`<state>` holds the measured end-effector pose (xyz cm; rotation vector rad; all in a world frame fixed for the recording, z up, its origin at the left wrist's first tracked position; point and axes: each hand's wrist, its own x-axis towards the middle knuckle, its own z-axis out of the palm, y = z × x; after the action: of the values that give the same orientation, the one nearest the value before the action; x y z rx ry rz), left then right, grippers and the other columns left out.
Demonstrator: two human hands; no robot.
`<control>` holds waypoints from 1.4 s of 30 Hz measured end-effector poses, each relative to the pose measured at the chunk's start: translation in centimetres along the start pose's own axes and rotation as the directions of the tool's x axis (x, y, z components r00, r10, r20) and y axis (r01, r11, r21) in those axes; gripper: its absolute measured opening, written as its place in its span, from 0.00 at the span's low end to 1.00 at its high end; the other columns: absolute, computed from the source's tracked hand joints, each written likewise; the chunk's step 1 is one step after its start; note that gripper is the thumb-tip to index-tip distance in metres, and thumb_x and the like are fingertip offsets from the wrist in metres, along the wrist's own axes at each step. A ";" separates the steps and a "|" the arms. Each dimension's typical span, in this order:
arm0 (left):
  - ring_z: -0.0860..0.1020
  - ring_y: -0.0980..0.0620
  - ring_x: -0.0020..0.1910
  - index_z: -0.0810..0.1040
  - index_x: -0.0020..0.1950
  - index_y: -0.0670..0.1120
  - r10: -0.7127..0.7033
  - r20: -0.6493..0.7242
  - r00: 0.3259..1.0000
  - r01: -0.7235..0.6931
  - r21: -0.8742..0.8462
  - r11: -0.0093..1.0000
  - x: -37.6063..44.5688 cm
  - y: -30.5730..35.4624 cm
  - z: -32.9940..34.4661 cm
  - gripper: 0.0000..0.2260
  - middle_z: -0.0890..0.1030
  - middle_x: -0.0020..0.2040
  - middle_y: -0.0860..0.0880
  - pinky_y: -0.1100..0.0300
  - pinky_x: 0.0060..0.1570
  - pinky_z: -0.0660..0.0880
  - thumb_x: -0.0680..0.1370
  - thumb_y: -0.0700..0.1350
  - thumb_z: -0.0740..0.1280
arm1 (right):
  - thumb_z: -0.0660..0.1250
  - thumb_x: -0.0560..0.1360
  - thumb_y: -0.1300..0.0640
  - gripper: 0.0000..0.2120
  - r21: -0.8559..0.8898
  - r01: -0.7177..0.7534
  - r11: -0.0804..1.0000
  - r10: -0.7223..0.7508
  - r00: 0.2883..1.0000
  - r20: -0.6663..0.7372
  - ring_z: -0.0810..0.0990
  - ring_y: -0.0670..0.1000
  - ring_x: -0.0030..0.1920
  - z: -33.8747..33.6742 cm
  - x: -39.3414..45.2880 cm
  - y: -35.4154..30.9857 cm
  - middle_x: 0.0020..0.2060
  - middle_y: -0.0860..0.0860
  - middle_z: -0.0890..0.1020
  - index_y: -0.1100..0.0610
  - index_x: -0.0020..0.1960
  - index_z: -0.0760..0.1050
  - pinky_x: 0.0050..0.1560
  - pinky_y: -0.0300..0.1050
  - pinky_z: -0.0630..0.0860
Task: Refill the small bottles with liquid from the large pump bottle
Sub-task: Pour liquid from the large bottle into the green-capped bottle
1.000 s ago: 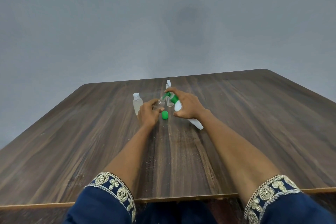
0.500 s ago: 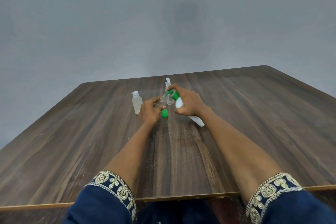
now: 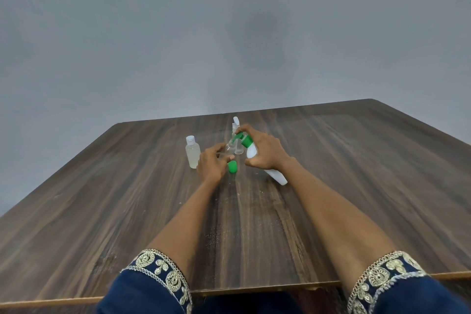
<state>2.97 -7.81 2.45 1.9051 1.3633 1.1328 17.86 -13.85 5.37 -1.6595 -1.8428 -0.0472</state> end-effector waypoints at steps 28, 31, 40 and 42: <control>0.79 0.48 0.55 0.78 0.61 0.46 0.042 0.035 0.999 -0.041 -0.024 0.999 0.1 -1.1 -0.5 0.20 0.81 0.56 0.46 0.52 0.54 0.75 0.70 0.45 0.74 | 0.66 0.60 0.52 0.33 -0.015 0.048 0.999 -0.047 0.998 0.032 0.70 0.47 0.31 0.0 -0.1 -0.4 0.33 0.43 0.72 0.48 0.66 0.67 0.30 0.36 0.62; 0.79 0.48 0.54 0.78 0.61 0.46 0.038 0.031 0.999 -0.037 -0.044 0.998 0.1 -1.2 -0.7 0.21 0.82 0.56 0.46 0.52 0.54 0.75 0.70 0.45 0.74 | 0.71 0.63 0.56 0.35 -0.020 0.049 0.999 -0.048 0.998 0.041 0.69 0.44 0.30 -0.3 -0.2 -0.5 0.32 0.39 0.69 0.48 0.68 0.66 0.31 0.34 0.60; 0.78 0.50 0.52 0.78 0.61 0.45 0.072 0.086 0.994 -0.068 -0.043 0.997 -0.3 -1.5 -1.1 0.21 0.81 0.56 0.46 0.52 0.52 0.76 0.69 0.47 0.75 | 0.66 0.61 0.52 0.32 0.002 0.024 1.000 -0.024 0.999 0.044 0.69 0.44 0.30 -0.2 -0.4 -1.0 0.31 0.44 0.70 0.48 0.64 0.67 0.30 0.38 0.63; 0.78 0.52 0.51 0.78 0.61 0.45 0.069 0.078 0.995 -0.064 -0.058 0.996 -0.2 -1.4 -1.1 0.21 0.81 0.56 0.46 0.52 0.53 0.76 0.70 0.47 0.74 | 0.70 0.64 0.55 0.33 -0.003 0.027 1.000 -0.026 0.998 0.051 0.68 0.43 0.29 -0.5 -0.5 -1.1 0.30 0.41 0.68 0.49 0.67 0.67 0.30 0.36 0.61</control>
<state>1.28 -7.61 1.85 1.9472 1.2212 1.1026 17.06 -14.72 5.92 -1.6530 -1.9041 -0.0194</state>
